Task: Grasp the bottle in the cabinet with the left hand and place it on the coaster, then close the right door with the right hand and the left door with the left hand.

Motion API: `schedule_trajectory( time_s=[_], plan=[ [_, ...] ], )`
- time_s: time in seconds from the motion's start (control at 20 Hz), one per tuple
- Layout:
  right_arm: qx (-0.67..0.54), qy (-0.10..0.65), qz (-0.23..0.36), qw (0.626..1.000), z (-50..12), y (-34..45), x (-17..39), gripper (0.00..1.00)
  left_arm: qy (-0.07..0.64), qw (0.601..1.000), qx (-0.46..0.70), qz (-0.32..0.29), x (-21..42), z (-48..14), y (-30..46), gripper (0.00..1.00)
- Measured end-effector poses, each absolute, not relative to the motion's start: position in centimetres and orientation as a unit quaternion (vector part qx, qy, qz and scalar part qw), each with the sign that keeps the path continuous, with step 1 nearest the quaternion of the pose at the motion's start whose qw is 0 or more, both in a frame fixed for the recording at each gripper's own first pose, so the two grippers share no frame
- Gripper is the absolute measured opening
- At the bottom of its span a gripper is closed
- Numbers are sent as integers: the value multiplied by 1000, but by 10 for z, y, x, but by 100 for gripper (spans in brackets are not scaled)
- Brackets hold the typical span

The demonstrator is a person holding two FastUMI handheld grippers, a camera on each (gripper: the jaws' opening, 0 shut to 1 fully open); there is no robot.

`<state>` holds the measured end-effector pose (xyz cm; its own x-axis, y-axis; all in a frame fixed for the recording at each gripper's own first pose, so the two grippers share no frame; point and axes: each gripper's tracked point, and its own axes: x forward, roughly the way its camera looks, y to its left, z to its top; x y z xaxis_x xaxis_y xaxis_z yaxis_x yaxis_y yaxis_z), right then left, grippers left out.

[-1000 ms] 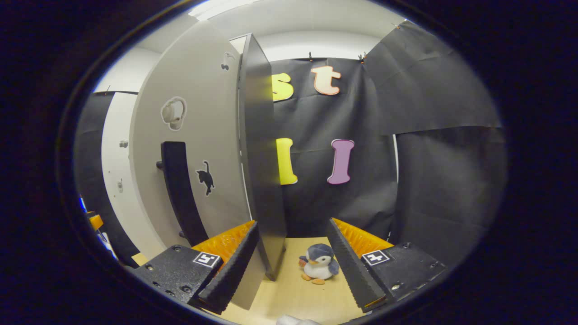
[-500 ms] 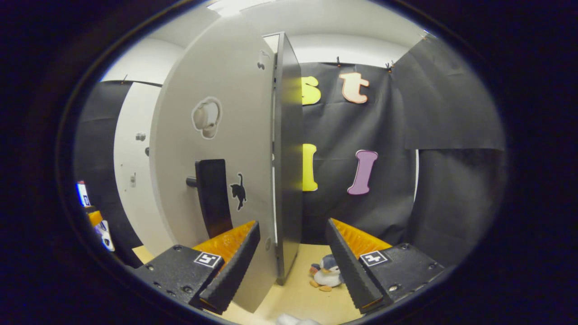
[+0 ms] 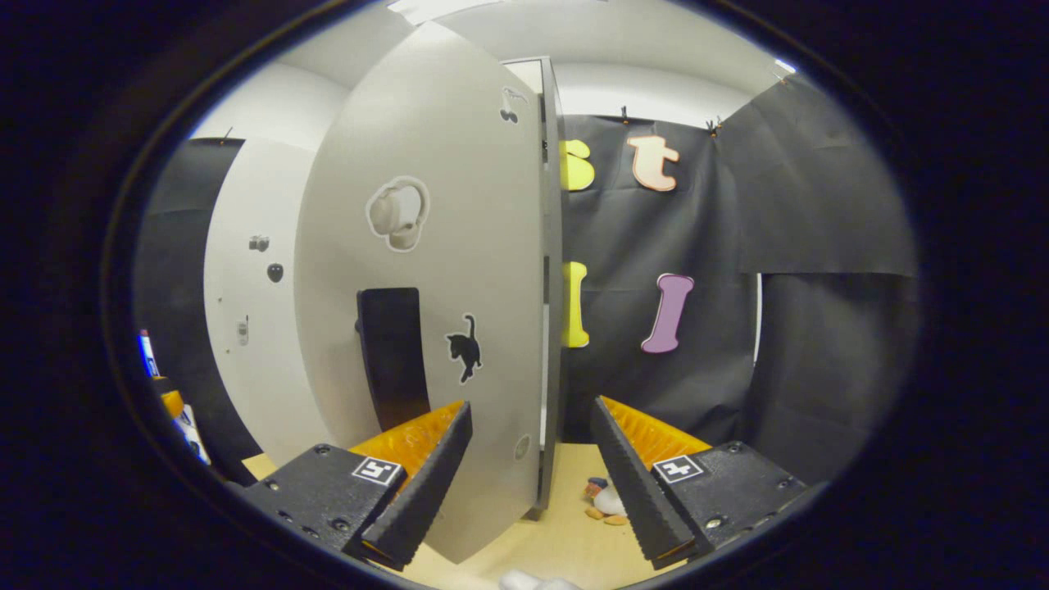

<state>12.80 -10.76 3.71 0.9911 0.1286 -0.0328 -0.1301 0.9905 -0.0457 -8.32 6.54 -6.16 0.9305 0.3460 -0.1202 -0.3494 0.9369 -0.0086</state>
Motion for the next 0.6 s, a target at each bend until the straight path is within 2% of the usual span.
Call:
schedule_trajectory(
  time_s=[0.1, 0.4, 0.6],
  plan=[
    [-24, 16, 64, 998, 36, -101, 131, 95, 59, 983, -14, 174, -85, -61, 71, 96],
    [-21, 16, 66, 997, 36, -77, 139, 97, 52, 983, -21, 173, -86, -58, 83, 98],
    [-18, 18, 95, 995, 36, -44, 141, 97, 49, 985, -21, 164, -86, -54, 89, 98]
  ],
)
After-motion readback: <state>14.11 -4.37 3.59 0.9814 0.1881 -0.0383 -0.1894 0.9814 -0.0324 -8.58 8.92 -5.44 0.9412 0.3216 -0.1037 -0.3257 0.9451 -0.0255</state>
